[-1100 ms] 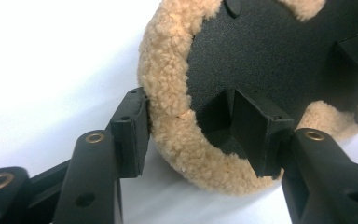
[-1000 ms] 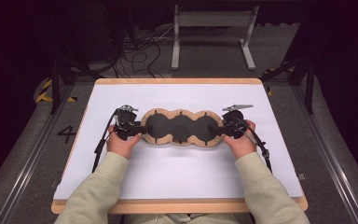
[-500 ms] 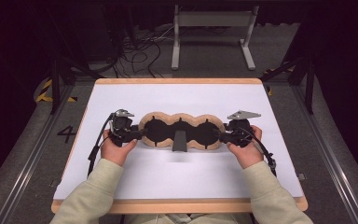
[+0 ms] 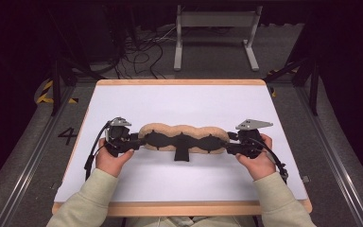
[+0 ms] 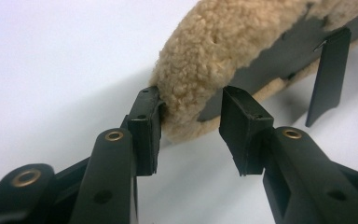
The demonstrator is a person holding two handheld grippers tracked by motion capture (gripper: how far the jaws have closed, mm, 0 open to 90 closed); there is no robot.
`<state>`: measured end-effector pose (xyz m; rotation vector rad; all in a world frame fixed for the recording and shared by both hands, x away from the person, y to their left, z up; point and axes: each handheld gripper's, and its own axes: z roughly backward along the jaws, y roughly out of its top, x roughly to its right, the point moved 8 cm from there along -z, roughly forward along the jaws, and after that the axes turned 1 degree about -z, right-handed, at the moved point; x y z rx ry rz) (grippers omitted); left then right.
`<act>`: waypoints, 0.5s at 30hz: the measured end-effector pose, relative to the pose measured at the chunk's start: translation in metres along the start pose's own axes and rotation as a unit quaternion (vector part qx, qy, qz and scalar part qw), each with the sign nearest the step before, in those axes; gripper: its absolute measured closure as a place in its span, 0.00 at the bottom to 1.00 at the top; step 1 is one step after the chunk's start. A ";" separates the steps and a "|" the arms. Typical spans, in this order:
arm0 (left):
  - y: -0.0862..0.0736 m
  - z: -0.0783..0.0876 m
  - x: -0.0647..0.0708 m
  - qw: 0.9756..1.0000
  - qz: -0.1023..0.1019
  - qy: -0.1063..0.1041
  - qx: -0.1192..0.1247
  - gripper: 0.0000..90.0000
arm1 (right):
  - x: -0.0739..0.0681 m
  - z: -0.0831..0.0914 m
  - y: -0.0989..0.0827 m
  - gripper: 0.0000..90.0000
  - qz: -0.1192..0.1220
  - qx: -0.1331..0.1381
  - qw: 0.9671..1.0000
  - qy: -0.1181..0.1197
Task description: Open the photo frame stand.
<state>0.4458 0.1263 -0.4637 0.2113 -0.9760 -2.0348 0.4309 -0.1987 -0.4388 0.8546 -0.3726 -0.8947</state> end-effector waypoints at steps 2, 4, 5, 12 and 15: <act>-0.003 0.001 0.001 1.000 -0.002 -0.005 0.001 0.65 | -0.004 0.004 -0.003 0.57 0.005 -0.003 1.000 0.005; -0.006 0.002 0.002 1.000 -0.001 -0.010 -0.001 0.64 | -0.006 0.007 -0.006 0.55 0.003 0.001 1.000 0.014; -0.007 0.003 0.003 1.000 -0.003 -0.011 -0.001 0.64 | -0.007 0.008 -0.007 0.55 0.001 0.002 1.000 0.018; -0.011 0.004 0.007 1.000 -0.012 -0.011 -0.008 0.61 | -0.013 0.013 -0.012 0.53 0.011 -0.001 1.000 0.024; -0.012 0.004 0.007 1.000 -0.015 -0.010 -0.004 0.60 | -0.015 0.016 -0.016 0.52 0.007 0.002 1.000 0.030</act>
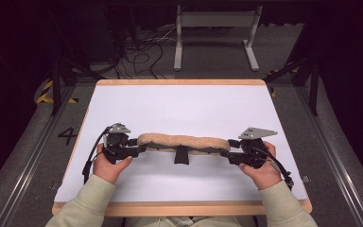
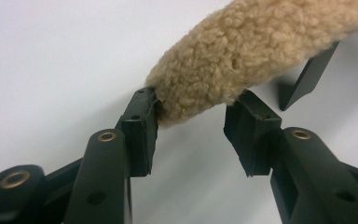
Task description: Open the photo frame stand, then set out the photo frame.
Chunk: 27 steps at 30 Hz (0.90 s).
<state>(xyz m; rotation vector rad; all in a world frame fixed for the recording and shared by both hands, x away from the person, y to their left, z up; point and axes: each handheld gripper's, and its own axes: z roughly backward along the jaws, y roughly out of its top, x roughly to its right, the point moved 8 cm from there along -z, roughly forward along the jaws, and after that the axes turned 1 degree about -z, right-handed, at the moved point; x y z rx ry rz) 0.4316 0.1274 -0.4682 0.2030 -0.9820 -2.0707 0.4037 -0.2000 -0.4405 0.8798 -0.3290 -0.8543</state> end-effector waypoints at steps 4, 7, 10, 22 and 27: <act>0.000 0.000 0.001 1.000 0.002 -0.004 0.000 0.59 | -0.001 0.004 0.000 0.52 0.003 0.007 1.000 0.003; -0.001 0.002 0.002 1.000 -0.002 -0.003 0.002 0.56 | -0.003 0.007 0.001 0.51 0.010 0.010 1.000 0.002; -0.001 0.005 0.002 1.000 -0.007 -0.003 0.005 0.56 | -0.004 0.013 0.002 0.55 0.022 0.013 1.000 -0.007; 0.012 0.051 0.006 0.993 -0.016 -0.028 0.112 0.60 | -0.005 0.029 -0.001 0.89 0.046 0.010 0.999 -0.015; 0.021 0.062 -0.002 0.989 -0.006 -0.014 0.148 0.63 | -0.012 0.030 -0.003 0.96 0.054 0.007 0.999 -0.004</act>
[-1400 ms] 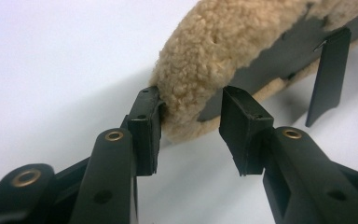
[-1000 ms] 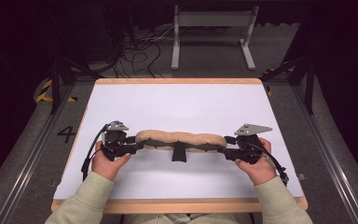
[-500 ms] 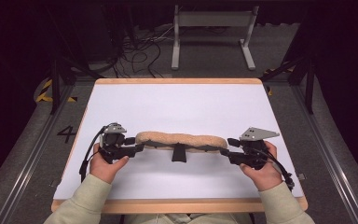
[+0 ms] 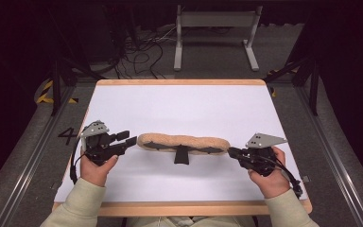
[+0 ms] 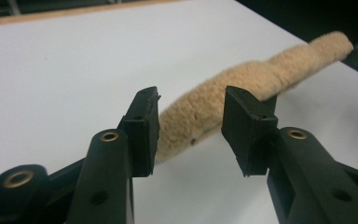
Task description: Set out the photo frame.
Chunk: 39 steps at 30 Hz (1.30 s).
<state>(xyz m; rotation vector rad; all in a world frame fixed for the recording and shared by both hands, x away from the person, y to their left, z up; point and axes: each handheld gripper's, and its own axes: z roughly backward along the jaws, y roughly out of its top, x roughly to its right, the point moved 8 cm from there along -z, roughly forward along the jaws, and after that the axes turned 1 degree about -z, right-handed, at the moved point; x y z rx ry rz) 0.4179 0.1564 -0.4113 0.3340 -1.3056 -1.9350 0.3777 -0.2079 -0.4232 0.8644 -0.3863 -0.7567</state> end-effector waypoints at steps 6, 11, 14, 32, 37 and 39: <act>0.001 -0.001 -0.008 1.000 0.003 0.017 0.013 0.67 | -0.012 -0.011 -0.003 1.00 0.015 -0.016 1.000 0.014; 0.006 0.007 -0.010 0.999 -0.002 0.021 0.039 0.77 | -0.021 -0.020 -0.005 1.00 0.022 -0.027 0.999 0.025; 0.006 0.008 -0.011 0.999 -0.006 0.027 0.043 0.77 | -0.022 -0.024 -0.007 1.00 0.025 -0.032 0.999 0.025; 0.008 -0.015 -0.021 0.998 -0.027 0.052 0.024 1.00 | -0.006 -0.046 -0.023 1.00 0.008 -0.046 0.999 -0.022; 0.003 -0.023 -0.025 0.999 -0.016 0.051 0.010 1.00 | -0.001 -0.051 -0.025 1.00 0.007 -0.051 0.998 -0.030; 0.000 -0.030 -0.030 0.999 -0.010 0.053 0.004 1.00 | 0.002 -0.051 -0.026 1.00 0.002 -0.052 0.998 -0.034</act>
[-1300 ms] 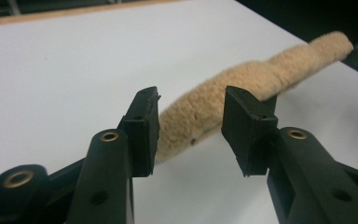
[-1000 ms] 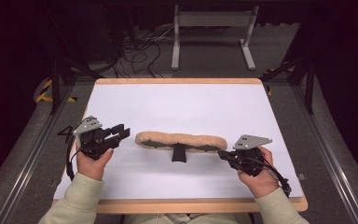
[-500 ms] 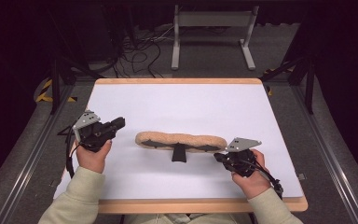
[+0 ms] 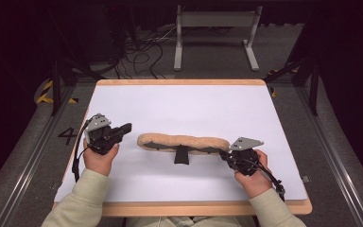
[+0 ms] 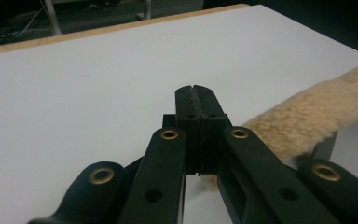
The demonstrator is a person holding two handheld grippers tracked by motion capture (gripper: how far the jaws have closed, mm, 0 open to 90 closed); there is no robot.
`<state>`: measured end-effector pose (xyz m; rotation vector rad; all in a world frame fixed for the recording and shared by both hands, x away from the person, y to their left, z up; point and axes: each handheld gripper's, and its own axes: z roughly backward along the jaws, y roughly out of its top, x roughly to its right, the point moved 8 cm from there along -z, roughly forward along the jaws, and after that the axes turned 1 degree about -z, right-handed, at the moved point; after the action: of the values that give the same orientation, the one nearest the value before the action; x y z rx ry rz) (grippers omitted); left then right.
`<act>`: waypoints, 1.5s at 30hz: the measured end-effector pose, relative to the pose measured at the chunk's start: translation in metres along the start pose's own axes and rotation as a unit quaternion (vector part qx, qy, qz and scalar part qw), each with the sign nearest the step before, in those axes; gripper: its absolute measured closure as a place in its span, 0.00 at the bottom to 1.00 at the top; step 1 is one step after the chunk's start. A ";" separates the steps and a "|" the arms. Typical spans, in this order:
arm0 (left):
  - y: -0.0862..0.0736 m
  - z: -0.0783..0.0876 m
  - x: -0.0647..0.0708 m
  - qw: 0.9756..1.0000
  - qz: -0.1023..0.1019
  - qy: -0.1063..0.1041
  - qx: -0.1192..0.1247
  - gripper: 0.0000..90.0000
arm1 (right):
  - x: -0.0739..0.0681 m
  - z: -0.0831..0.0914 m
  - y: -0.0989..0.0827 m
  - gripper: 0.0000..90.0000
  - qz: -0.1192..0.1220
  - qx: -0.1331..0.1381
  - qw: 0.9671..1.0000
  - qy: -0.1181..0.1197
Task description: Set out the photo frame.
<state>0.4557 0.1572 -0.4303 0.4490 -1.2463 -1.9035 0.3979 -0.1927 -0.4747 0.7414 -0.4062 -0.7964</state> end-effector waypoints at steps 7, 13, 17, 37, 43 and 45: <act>-0.006 -0.020 0.002 0.999 -0.012 -0.009 -0.033 1.00 | 0.002 -0.003 0.000 1.00 -0.003 -0.003 1.000 -0.001; -0.005 -0.015 0.003 0.999 -0.006 -0.013 -0.029 1.00 | 0.005 -0.006 0.001 1.00 -0.007 -0.002 1.000 -0.003; -0.007 -0.017 0.009 0.999 -0.016 -0.027 -0.037 1.00 | 0.006 -0.007 0.001 1.00 -0.010 -0.002 1.000 0.000; -0.012 -0.009 0.025 0.996 -0.036 -0.068 -0.049 1.00 | 0.015 -0.011 0.010 1.00 -0.019 0.006 1.000 -0.005; -0.013 -0.007 0.027 0.995 -0.042 -0.075 -0.050 1.00 | 0.020 -0.016 0.014 1.00 -0.020 0.009 1.000 -0.014; -0.013 -0.007 0.028 0.995 -0.045 -0.076 -0.050 1.00 | 0.022 -0.017 0.017 1.00 -0.020 0.011 1.000 -0.018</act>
<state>0.4375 0.1341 -0.4418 0.3174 -1.2396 -2.0977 0.4307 -0.1943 -0.4730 0.7584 -0.4333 -0.8459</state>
